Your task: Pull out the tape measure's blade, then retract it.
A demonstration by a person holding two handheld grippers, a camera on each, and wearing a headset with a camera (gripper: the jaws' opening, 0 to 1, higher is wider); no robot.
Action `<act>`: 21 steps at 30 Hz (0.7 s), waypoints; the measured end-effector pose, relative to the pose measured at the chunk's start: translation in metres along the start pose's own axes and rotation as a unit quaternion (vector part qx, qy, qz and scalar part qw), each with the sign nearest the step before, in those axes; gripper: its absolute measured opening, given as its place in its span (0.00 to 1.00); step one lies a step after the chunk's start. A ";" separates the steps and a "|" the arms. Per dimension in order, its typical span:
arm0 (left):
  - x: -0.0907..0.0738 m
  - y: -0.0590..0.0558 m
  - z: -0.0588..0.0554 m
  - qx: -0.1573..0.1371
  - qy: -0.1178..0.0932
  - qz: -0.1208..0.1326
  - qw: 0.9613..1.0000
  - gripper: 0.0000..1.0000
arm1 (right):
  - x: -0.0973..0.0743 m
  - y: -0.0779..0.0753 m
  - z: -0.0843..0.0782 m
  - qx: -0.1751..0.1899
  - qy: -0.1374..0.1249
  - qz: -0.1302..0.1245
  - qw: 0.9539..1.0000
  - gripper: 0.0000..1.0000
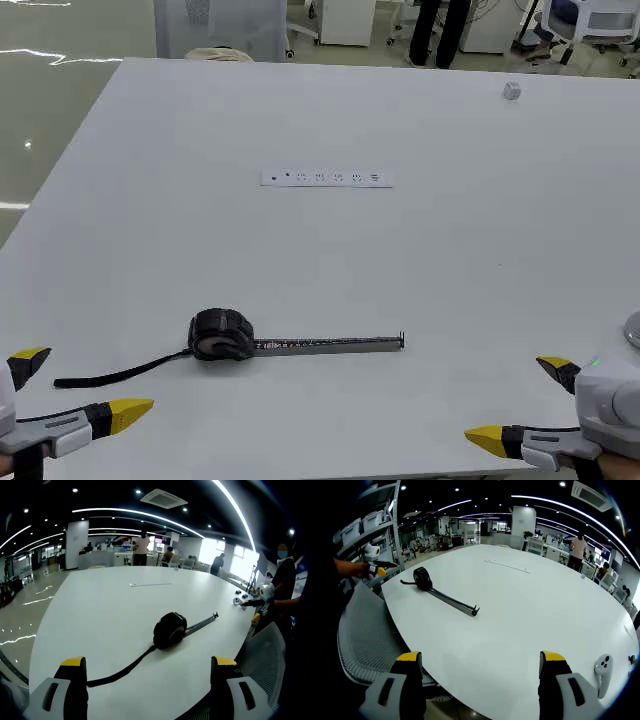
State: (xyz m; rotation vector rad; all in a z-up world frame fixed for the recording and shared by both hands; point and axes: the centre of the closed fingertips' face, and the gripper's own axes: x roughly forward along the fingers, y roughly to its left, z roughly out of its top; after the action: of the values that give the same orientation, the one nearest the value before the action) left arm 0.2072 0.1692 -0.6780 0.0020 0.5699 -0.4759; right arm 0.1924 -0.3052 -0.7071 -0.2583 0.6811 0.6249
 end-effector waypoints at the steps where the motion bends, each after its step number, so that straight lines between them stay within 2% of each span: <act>1: 0.000 -0.001 0.001 0.006 -0.002 0.001 1.000 1.00 | 0.000 0.000 0.002 -0.002 -0.002 0.002 1.000 0.98; 4: 0.000 -0.003 0.004 0.009 -0.001 0.005 1.000 1.00 | 0.001 0.002 0.007 -0.004 -0.002 0.009 1.000 0.97; 7: 0.001 -0.004 0.003 -0.015 0.006 0.011 1.000 1.00 | 0.002 0.003 0.009 -0.003 0.004 0.012 1.000 0.97; 10: 0.001 -0.005 0.006 -0.023 0.001 0.019 1.000 1.00 | 0.003 0.005 0.008 -0.017 0.015 0.015 1.000 0.97; 14: 0.004 -0.011 0.008 -0.017 0.003 0.022 1.000 1.00 | 0.005 0.007 0.010 -0.045 0.021 0.023 0.999 0.97; 16: 0.006 -0.015 0.008 -0.014 0.004 0.018 1.000 1.00 | 0.008 0.006 0.006 -0.060 0.041 0.029 0.997 0.96; 17: 0.007 -0.018 0.008 -0.011 0.006 0.014 1.000 1.00 | 0.008 0.008 0.002 -0.063 0.061 0.035 0.996 0.96; 21: 0.011 -0.024 0.011 -0.023 0.003 0.008 1.000 1.00 | 0.011 0.010 0.004 -0.080 0.080 0.054 0.992 0.97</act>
State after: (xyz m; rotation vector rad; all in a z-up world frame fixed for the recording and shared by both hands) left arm 0.2106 0.1416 -0.6714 -0.0353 0.5855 -0.4479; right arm 0.1943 -0.2908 -0.7114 -0.4262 0.8029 0.7703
